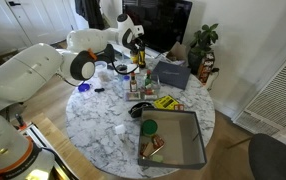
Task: Pick up the black and yellow flash light and move it forward on the table
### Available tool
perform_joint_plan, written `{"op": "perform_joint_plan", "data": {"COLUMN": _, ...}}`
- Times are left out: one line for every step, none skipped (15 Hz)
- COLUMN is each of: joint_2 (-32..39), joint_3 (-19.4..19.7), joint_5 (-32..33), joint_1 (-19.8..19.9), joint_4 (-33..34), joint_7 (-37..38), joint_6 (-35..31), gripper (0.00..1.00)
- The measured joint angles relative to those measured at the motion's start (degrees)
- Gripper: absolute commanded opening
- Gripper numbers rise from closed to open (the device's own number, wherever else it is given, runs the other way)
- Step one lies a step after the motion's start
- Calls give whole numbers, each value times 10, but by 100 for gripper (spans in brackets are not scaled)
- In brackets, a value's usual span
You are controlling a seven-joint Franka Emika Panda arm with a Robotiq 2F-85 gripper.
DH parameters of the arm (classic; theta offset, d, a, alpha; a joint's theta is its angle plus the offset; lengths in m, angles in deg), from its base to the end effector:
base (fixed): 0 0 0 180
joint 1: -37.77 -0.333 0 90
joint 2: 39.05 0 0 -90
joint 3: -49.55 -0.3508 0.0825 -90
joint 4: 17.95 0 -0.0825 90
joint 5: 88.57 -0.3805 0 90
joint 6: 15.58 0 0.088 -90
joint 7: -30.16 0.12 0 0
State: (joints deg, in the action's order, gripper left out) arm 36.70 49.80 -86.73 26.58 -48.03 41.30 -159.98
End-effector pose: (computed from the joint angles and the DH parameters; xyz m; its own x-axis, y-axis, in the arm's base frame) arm 0.8758 0.1721 0.2760 0.7861 -0.0134 0.6180 0.0506 -0.9950 -0.0859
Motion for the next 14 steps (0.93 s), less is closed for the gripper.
{"op": "perform_joint_plan", "data": {"joint_2": 3, "joint_3": 3, "joint_5": 0, "joint_1": 0, "joint_4": 1, "joint_7": 5, "joint_6": -9, "gripper": 100}}
{"op": "perform_joint_plan", "data": {"joint_2": 5, "joint_3": 7, "joint_5": 1, "joint_1": 0, "joint_4": 1, "joint_7": 11, "joint_6": -18, "gripper": 100}}
{"op": "perform_joint_plan", "data": {"joint_2": 7, "joint_3": 11, "joint_5": 1, "joint_1": 0, "joint_4": 1, "joint_7": 15, "joint_6": -24, "gripper": 100}}
{"op": "perform_joint_plan", "data": {"joint_2": 8, "joint_3": 16, "joint_5": 1, "joint_1": 0, "joint_4": 1, "joint_7": 19, "joint_6": -27, "gripper": 100}}
{"op": "perform_joint_plan", "data": {"joint_2": 10, "joint_3": 19, "joint_5": 1, "joint_1": 0, "joint_4": 1, "joint_7": 20, "joint_6": -28, "gripper": 100}}
{"op": "perform_joint_plan", "data": {"joint_2": 12, "joint_3": 21, "joint_5": 1, "joint_1": 0, "joint_4": 1, "joint_7": 20, "joint_6": -29, "gripper": 100}}
{"op": "perform_joint_plan", "data": {"joint_2": 14, "joint_3": 23, "joint_5": 2, "joint_1": -1, "joint_4": 1, "joint_7": 20, "joint_6": -29, "gripper": 100}}
{"op": "perform_joint_plan", "data": {"joint_2": 16, "joint_3": 26, "joint_5": 2, "joint_1": -2, "joint_4": 1, "joint_7": 20, "joint_6": -30, "gripper": 100}}
{"op": "perform_joint_plan", "data": {"joint_2": 18, "joint_3": 28, "joint_5": 3, "joint_1": -4, "joint_4": 1, "joint_7": 20, "joint_6": -32, "gripper": 100}}
{"op": "perform_joint_plan", "data": {"joint_2": 19, "joint_3": 31, "joint_5": 3, "joint_1": -6, "joint_4": 1, "joint_7": 20, "joint_6": -37, "gripper": 98}}
{"op": "perform_joint_plan", "data": {"joint_2": 21, "joint_3": 34, "joint_5": 4, "joint_1": -7, "joint_4": 1, "joint_7": 21, "joint_6": -44, "gripper": 89}}
{"op": "perform_joint_plan", "data": {"joint_2": 23, "joint_3": 36, "joint_5": 4, "joint_1": -8, "joint_4": 2, "joint_7": 22, "joint_6": -54, "gripper": 74}}
{"op": "perform_joint_plan", "data": {"joint_2": 25, "joint_3": 40, "joint_5": 5, "joint_1": -10, "joint_4": 2, "joint_7": 24, "joint_6": -66, "gripper": 71}}
{"op": "perform_joint_plan", "data": {"joint_2": 28, "joint_3": 45, "joint_5": 6, "joint_1": -10, "joint_4": 2, "joint_7": 26, "joint_6": -75, "gripper": 62}}
